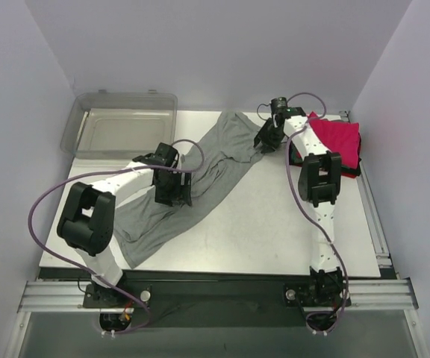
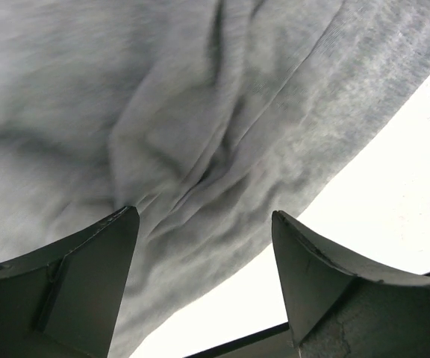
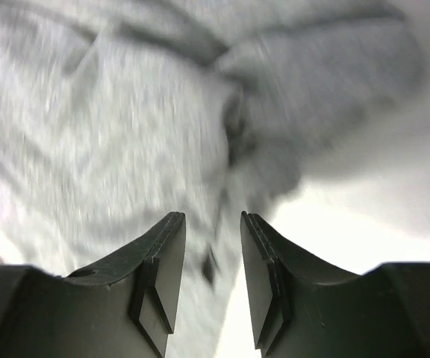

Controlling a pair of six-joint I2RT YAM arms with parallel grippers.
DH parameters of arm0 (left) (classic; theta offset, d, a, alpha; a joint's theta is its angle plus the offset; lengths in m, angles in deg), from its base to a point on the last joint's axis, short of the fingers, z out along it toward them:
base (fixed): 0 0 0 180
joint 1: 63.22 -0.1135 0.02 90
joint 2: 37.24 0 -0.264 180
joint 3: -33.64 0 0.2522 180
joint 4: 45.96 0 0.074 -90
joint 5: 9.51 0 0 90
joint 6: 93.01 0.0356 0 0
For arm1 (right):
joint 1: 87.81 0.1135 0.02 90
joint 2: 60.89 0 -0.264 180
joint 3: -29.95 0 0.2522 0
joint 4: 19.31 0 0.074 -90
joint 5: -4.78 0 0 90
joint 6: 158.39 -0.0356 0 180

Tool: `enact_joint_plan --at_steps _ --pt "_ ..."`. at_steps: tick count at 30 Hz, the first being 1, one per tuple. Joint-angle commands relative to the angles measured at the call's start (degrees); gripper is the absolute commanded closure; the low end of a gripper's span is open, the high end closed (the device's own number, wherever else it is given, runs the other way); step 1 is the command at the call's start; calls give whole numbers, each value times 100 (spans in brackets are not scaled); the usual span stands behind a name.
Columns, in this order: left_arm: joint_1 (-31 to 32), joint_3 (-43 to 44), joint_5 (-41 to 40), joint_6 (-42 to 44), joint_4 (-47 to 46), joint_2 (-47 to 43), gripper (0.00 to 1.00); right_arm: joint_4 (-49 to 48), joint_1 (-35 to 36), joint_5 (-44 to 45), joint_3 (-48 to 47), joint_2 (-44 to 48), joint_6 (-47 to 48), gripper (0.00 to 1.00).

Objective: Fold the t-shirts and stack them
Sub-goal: Rotate the tshirt 75 degrees

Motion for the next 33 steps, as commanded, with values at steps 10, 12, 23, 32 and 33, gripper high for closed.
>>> enact_joint_plan --at_steps 10,12,23,32,33 --pt "-390 -1215 -1230 -193 394 -1903 14 -78 992 -455 2217 2104 590 64" --pt "-460 -1487 -1256 -228 315 -1973 14 -104 1265 -639 2262 1981 485 64" --pt "-513 -2499 -887 -641 -433 -2026 13 -245 1705 -1124 2315 1207 290 65" --pt "-399 -2859 -738 -1194 -265 -2483 13 -254 1495 -895 2886 1189 325 65" --pt "-347 -2894 -712 -1265 -265 -2483 13 -271 1468 -912 2904 1189 326 65"
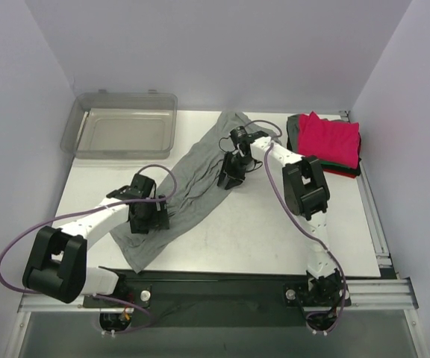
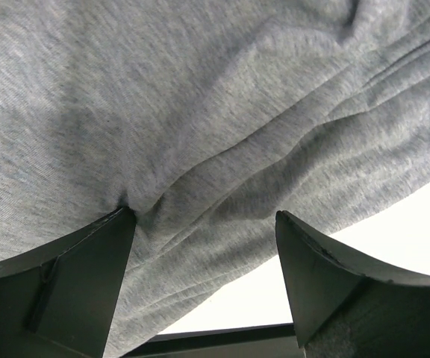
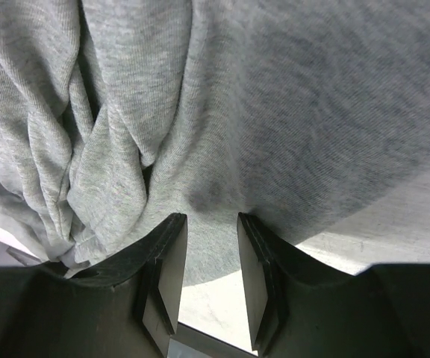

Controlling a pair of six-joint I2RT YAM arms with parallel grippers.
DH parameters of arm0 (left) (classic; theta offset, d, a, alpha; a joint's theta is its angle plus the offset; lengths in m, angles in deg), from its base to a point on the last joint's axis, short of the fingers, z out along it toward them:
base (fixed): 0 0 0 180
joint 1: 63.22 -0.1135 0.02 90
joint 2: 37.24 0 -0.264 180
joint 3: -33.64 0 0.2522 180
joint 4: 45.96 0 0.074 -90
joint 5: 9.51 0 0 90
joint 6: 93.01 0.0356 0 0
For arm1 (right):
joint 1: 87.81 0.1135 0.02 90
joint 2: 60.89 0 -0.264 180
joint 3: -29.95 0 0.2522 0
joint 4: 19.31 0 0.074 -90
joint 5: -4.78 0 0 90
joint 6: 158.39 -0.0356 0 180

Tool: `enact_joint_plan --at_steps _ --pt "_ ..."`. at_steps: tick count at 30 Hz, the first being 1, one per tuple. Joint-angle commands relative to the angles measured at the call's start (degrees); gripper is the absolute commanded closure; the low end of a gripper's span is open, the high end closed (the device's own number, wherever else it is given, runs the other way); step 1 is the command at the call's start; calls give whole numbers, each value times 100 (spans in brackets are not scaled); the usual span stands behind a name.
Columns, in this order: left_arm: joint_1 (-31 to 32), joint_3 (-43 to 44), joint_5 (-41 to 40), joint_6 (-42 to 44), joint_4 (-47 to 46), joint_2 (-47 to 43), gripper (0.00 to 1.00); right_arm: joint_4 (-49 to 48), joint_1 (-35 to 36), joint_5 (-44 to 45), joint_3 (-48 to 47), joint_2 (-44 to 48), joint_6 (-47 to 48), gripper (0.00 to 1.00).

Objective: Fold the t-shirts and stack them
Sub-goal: Rotate the tshirt 75 degrees

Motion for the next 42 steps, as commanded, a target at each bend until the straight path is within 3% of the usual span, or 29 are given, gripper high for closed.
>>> enact_joint_plan --at_steps 1,16,28,36,40,42 --pt "130 -167 302 -452 8 -103 13 242 -141 322 255 40 94 65" --pt "1211 114 548 -1586 -18 -59 12 506 -1098 392 598 338 217 65" --pt "2266 992 866 -1718 -880 820 12 1165 -1442 700 -219 75 867 65" --pt "2161 1363 85 -1323 252 67 10 1394 -1460 578 -598 407 1315 64" --pt "1399 1082 -373 -1156 1218 -603 9 1394 -1127 621 -63 1163 1360 64" --pt "634 915 -575 -1007 1501 -918 9 1367 -863 691 532 1758 1255 64"
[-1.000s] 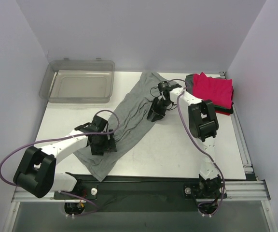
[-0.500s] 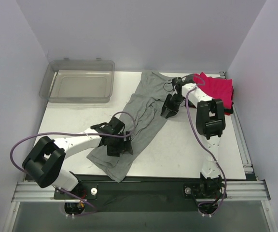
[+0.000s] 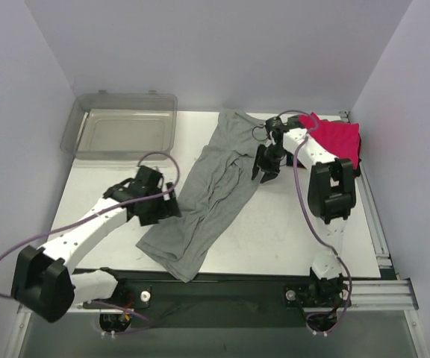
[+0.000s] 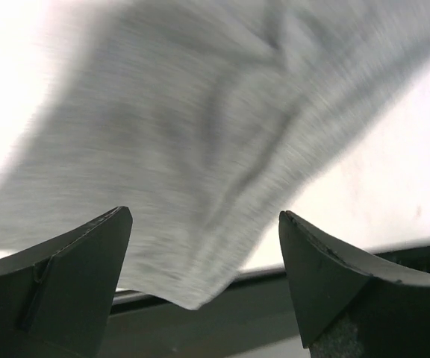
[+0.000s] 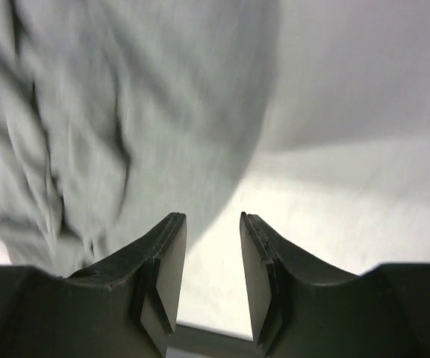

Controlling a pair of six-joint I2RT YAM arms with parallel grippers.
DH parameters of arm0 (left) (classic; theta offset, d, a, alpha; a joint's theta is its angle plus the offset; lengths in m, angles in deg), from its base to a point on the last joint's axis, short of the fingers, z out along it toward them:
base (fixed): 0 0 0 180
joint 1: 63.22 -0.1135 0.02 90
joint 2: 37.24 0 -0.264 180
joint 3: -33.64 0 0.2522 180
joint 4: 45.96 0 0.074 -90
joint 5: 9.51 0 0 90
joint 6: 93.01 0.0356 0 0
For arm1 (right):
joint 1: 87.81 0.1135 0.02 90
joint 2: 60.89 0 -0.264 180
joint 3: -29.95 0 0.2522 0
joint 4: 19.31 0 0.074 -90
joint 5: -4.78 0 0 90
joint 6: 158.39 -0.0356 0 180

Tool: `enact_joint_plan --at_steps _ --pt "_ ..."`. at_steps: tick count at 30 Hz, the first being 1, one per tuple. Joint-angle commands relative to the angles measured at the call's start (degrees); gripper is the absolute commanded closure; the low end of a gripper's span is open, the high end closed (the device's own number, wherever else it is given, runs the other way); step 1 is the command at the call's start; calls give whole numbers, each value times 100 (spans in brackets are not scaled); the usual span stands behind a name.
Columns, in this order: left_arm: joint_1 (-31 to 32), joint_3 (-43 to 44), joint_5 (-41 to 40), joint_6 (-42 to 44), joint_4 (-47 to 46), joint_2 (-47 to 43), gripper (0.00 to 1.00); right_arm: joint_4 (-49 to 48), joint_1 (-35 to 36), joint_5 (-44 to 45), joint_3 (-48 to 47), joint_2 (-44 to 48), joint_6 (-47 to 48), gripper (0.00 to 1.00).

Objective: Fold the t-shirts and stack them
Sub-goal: Rotate the tshirt 75 degrees, then grab the bottom of the folded rectangular tshirt with both arms

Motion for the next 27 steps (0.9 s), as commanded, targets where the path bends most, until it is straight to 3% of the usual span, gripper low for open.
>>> enact_joint_plan --at_steps 1,2,6,11,19,27 --pt "-1009 -154 -700 392 1071 -568 9 375 604 151 684 1359 22 64" --pt "-1377 -172 -762 619 1133 -621 9 349 1006 256 877 1561 -40 64" --pt "-1853 -233 -1148 939 1344 -456 9 -247 1940 337 2081 2545 -881 64" --pt "-2004 -357 -877 1044 1187 -24 11 -872 3258 652 3180 3048 -1893 59" --pt "-2004 -427 -947 1000 1134 -68 11 -2524 5156 829 3797 2619 -3256 56" --pt "-1996 -462 -842 1044 1054 -121 12 -3431 5975 1074 3903 1977 -3995 52"
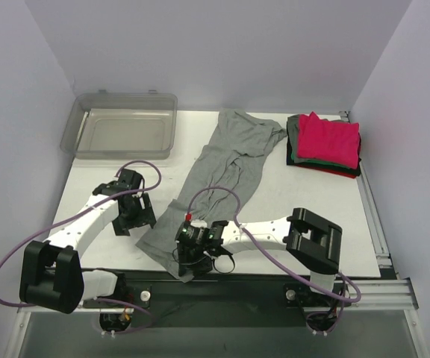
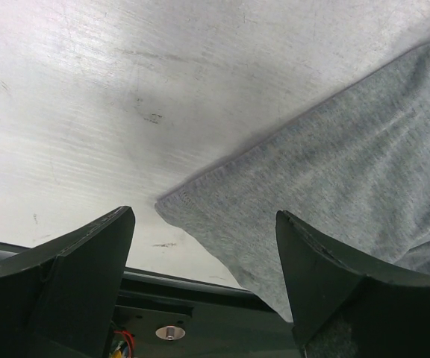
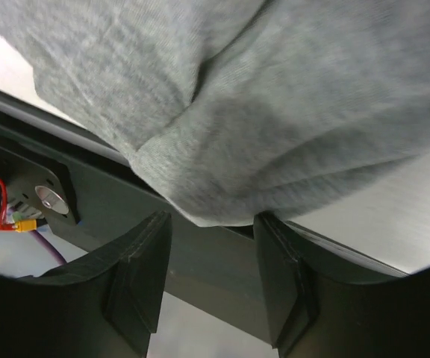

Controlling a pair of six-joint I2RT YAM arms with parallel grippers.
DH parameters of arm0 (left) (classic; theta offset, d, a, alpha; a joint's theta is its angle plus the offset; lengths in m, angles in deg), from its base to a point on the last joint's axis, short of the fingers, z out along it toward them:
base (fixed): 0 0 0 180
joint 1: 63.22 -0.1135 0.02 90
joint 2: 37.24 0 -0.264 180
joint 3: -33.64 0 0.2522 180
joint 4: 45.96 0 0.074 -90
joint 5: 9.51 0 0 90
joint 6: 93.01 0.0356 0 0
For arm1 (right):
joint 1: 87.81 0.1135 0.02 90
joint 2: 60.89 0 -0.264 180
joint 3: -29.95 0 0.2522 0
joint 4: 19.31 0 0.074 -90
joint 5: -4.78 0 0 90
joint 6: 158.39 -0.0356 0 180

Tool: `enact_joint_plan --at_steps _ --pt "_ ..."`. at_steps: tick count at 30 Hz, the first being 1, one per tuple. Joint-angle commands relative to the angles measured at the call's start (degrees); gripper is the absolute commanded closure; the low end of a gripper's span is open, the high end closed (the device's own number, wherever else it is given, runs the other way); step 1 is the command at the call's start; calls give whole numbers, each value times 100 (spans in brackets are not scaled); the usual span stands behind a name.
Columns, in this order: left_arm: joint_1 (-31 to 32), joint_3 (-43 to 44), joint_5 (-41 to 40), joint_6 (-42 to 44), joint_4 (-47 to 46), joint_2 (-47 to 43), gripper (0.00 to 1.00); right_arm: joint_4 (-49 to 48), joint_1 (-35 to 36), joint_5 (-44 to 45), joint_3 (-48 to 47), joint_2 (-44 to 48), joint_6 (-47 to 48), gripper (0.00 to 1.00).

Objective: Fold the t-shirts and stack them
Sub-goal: Grab the bottom of the folded rectangular tshirt with both arms

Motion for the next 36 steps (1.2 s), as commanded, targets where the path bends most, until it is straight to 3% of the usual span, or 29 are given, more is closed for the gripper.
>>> enact_joint_plan --at_steps 1,20,23,26,27,30,36 --pt "-13 10 4 82 -45 -73 12 -320 184 426 19 -137 -544 51" --pt "-4 -8 180 161 -115 -151 13 277 729 1094 -78 -647 -1309 51" --pt "-4 -8 189 161 -106 -152 13 286 755 1401 -130 -700 -1274 61" --pt "4 -8 198 170 -115 -152 12 321 764 1428 -139 -718 -1265 76" --pt "4 -8 189 170 -115 -160 12 339 755 1445 -148 -700 -1257 87" --pt "31 -8 154 161 -98 -195 13 444 747 1454 -104 -560 -1221 100" --pt "442 45 -101 39 16 -283 15 1138 519 1560 53 257 -1046 100"
